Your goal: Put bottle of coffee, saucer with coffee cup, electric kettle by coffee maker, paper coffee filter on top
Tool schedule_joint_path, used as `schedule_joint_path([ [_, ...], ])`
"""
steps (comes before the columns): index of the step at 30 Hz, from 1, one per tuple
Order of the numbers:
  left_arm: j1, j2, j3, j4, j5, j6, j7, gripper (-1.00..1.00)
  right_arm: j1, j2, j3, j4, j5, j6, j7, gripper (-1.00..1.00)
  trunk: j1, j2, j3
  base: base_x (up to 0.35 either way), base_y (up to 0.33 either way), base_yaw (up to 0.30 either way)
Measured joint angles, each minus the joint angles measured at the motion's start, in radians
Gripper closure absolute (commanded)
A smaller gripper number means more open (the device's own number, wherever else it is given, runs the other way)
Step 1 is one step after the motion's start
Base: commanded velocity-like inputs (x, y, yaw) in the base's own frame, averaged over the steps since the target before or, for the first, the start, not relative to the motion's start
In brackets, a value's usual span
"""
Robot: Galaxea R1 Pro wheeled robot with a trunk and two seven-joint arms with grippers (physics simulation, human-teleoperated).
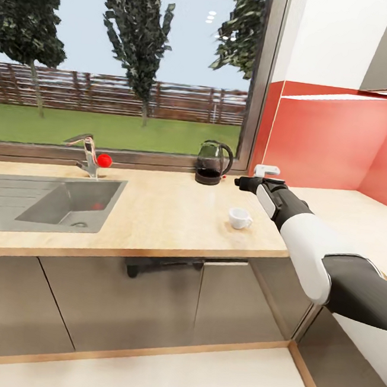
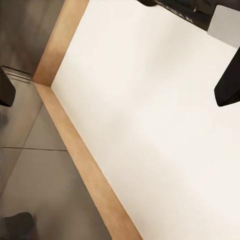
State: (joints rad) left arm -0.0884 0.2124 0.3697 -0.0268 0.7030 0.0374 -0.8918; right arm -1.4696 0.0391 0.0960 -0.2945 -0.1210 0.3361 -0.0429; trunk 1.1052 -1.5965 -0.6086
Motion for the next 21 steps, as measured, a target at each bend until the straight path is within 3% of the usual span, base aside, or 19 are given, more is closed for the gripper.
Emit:
schedule_joint_path([
  [14,0.0,0.001,0.001,0.0,0.0,0.0,0.0,-1.0,0.001,0.001,0.0,0.0,-0.001,0.0,0.0,-1.0,0.0,0.0,0.0,0.158,0.0,0.0],
  [21,0.0,0.001,0.001,-0.001,0.0,0.0,0.001,-1.0,0.001,0.001,0.0,0.002,0.0,-0.017,-0.001,-1.0,0.0,0.0,0.0,0.06,-0.002,0.0],
])
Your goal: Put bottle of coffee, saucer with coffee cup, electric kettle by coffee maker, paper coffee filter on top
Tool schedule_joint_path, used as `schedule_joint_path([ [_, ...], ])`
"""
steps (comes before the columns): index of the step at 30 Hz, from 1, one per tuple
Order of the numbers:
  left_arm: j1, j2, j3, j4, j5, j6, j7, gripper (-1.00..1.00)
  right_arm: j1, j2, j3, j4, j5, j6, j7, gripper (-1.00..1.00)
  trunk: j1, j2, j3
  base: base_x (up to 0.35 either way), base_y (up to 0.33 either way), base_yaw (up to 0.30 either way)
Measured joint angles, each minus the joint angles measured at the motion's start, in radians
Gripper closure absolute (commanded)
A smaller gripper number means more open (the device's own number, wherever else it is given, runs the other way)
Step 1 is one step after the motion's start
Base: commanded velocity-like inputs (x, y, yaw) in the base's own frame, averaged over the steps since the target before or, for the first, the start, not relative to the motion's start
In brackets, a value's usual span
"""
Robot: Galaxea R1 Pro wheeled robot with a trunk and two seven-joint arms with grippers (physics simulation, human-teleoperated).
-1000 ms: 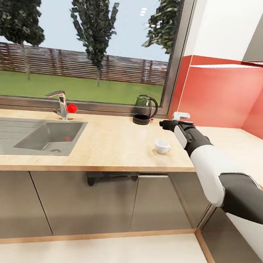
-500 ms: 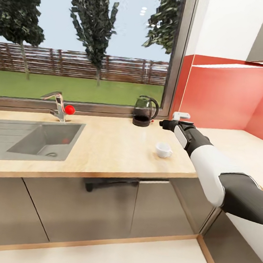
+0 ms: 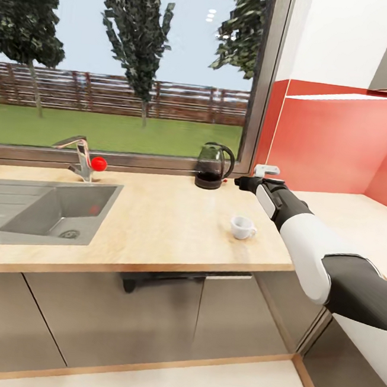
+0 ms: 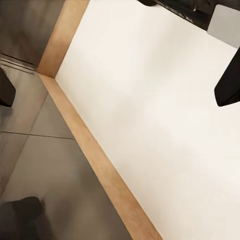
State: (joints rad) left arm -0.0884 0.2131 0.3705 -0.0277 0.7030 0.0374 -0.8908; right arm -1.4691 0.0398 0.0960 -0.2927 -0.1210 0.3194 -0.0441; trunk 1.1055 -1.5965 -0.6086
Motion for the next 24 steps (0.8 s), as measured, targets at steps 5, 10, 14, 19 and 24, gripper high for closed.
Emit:
schedule_joint_path([
  [5,0.0,0.0,0.0,0.0,0.0,0.0,-0.001,-1.0,0.0,0.0,0.001,0.036,0.0,-0.03,-0.002,-1.0,0.0,0.0,0.0,0.033,-0.039,0.0],
  [10,0.0,0.0,0.0,-0.001,0.0,0.0,0.0,-1.0,-0.001,0.0,0.003,0.041,0.001,-0.035,-0.014,-1.0,0.0,0.0,0.0,0.082,-0.097,0.0],
  [14,0.0,0.0,0.001,0.0,0.0,0.0,0.0,-1.0,-0.002,0.0,0.004,0.041,0.001,-0.036,-0.047,-1.0,0.0,0.0,0.0,0.034,-0.07,0.0],
  [19,0.0,0.0,0.002,0.0,0.0,0.0,0.0,-1.0,-0.002,0.002,0.004,0.041,0.001,-0.036,-0.052,-1.0,0.0,0.0,0.0,0.019,-0.101,0.0],
  [24,0.0,0.0,0.002,-0.001,0.0,0.0,0.0,-1.0,-0.002,0.012,0.004,0.041,0.001,-0.036,-0.053,-1.0,0.0,0.0,0.0,0.187,-0.008,0.0],
])
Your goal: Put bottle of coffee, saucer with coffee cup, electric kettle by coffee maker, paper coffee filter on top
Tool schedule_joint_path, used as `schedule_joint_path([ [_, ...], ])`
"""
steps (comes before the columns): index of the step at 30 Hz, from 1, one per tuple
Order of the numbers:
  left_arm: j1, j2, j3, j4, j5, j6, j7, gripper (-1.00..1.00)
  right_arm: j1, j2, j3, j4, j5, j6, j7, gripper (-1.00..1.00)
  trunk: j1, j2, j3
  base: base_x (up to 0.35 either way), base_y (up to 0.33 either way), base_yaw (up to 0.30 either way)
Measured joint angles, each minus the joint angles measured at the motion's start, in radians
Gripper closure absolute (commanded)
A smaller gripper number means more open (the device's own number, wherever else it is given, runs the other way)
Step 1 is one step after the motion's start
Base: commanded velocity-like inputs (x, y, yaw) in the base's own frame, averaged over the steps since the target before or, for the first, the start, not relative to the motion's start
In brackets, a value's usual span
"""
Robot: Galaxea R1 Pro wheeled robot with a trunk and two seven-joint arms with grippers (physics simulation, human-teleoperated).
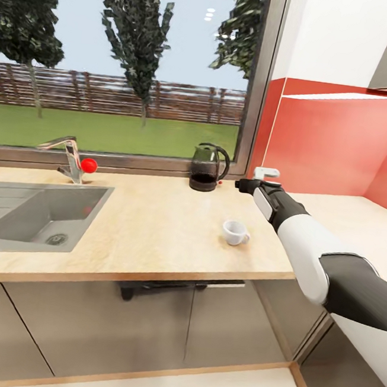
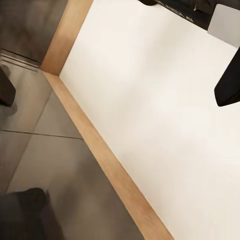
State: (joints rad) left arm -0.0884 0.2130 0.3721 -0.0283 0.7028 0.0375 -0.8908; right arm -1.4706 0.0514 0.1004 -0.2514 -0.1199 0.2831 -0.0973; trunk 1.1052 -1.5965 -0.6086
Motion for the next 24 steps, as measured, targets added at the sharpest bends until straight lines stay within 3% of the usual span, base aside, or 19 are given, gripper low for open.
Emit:
schedule_joint_path([
  [24,0.0,0.0,0.0,0.002,0.0,0.001,0.0,-1.0,0.0,0.002,-0.001,0.001,0.003,0.0,0.0,-1.0,0.0,0.0,0.0,0.136,0.0,0.0],
])
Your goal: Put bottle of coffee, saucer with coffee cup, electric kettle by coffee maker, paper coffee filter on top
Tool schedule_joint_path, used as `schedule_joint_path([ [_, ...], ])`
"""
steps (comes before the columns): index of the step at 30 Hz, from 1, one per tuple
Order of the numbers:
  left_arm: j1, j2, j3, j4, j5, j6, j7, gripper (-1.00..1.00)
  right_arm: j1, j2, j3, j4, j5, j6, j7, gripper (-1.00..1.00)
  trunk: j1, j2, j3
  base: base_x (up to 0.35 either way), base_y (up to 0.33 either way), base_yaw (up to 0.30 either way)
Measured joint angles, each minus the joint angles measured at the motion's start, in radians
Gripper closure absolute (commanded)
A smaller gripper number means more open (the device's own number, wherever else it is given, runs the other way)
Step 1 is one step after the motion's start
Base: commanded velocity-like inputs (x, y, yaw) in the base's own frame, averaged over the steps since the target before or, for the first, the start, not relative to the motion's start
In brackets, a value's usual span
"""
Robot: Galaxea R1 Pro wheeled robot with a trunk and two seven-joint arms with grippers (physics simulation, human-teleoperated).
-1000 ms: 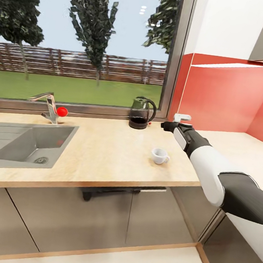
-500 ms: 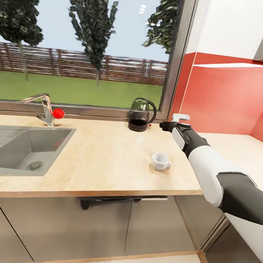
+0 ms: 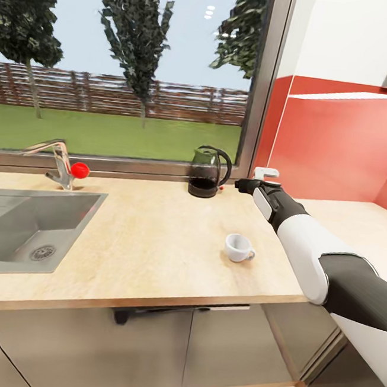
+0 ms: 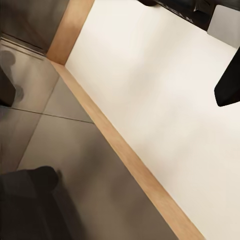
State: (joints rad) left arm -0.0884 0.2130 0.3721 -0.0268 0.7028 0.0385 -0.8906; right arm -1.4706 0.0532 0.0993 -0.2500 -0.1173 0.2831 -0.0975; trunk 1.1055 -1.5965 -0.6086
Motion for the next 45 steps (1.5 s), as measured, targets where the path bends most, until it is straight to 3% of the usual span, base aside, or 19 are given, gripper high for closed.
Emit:
schedule_joint_path([
  [19,0.0,0.0,0.0,0.0,0.0,0.0,0.0,-1.0,0.0,0.001,0.006,0.0,0.0,0.001,-0.041,-1.0,0.0,0.0,0.0,0.075,0.0,0.0],
  [26,0.0,0.0,0.0,0.0,0.0,-0.001,0.0,-1.0,-0.003,0.026,0.007,0.028,0.004,0.002,-0.047,-1.0,0.0,0.0,0.0,0.001,0.0,0.0],
  [29,0.0,0.0,0.0,-0.001,0.0,-0.001,0.0,-1.0,-0.007,0.033,0.007,0.034,0.005,0.006,-0.081,-1.0,0.0,0.0,0.0,0.0,0.0,0.0],
  [45,0.0,-0.001,0.0,-0.002,0.0,-0.001,0.0,-1.0,-0.011,0.032,0.006,0.038,0.007,0.002,-0.114,-1.0,0.0,0.0,0.0,0.0,0.0,0.0],
])
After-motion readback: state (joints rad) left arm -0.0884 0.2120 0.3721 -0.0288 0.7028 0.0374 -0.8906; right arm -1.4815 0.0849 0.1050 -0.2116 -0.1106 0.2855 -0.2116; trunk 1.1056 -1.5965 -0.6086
